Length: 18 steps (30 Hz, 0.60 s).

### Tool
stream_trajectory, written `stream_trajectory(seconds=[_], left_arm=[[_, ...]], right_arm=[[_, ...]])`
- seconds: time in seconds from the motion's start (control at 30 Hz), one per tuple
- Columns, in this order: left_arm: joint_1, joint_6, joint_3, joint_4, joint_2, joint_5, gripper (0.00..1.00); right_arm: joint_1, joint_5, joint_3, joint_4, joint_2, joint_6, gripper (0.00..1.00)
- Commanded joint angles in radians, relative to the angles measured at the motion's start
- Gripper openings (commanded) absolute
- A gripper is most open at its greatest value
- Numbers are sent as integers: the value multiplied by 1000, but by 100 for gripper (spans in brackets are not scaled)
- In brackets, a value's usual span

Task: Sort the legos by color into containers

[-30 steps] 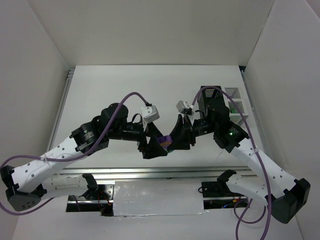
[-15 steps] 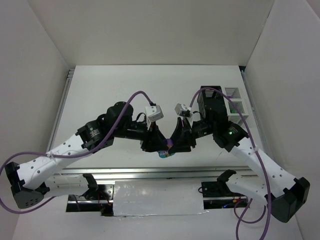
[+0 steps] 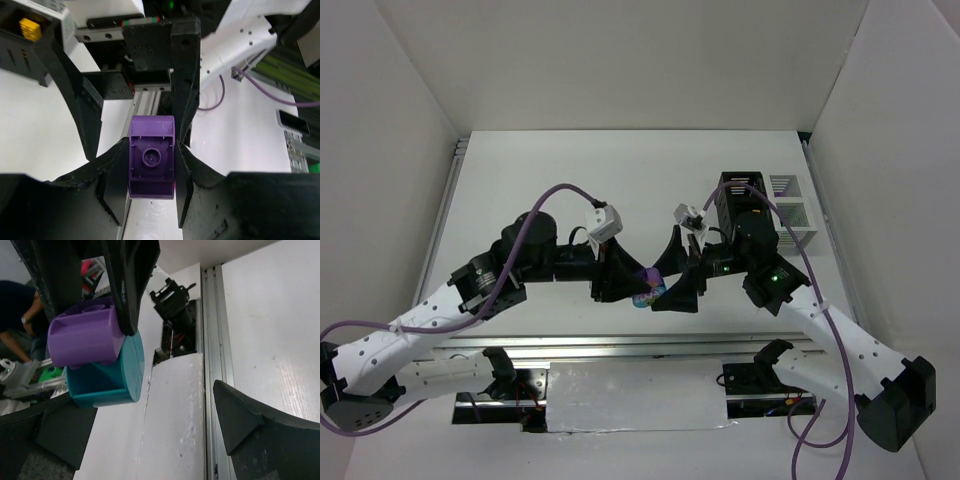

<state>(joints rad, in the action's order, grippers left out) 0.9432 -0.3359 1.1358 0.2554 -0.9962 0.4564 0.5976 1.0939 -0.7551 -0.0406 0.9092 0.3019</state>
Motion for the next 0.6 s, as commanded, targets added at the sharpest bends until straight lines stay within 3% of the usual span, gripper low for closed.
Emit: stream_trajectory(seconds=[0.0,0.13,0.23,0.4,0.47,0.5,0.53,0.57], left_arm=[[3,-60,-25,-160,48,-48,0],[3,-92,-73,-231,74,-73,0],[3,-97,-64,-226,59,-67,0],[3,-107,-57,-231,36,-68,0],[3,-106,-54,-232,28,-71,0],[3,-106,-51,-231,25,-76,0],[3,-106,-47,-219,22,-82,0],[3,-107,-44,-216,19,-91,0]], right_arm=[[4,-100,49,-301,-20,245,100],[4,-138,163,-593,-53,419,98],[5,-135,180,-676,-76,494,91],[24,-141,143,-653,-93,473,57],[24,-135,143,-656,-90,471,55],[24,-135,145,-673,-87,474,48],[25,-128,145,-679,-84,479,13],[27,-131,140,-676,-81,480,0]])
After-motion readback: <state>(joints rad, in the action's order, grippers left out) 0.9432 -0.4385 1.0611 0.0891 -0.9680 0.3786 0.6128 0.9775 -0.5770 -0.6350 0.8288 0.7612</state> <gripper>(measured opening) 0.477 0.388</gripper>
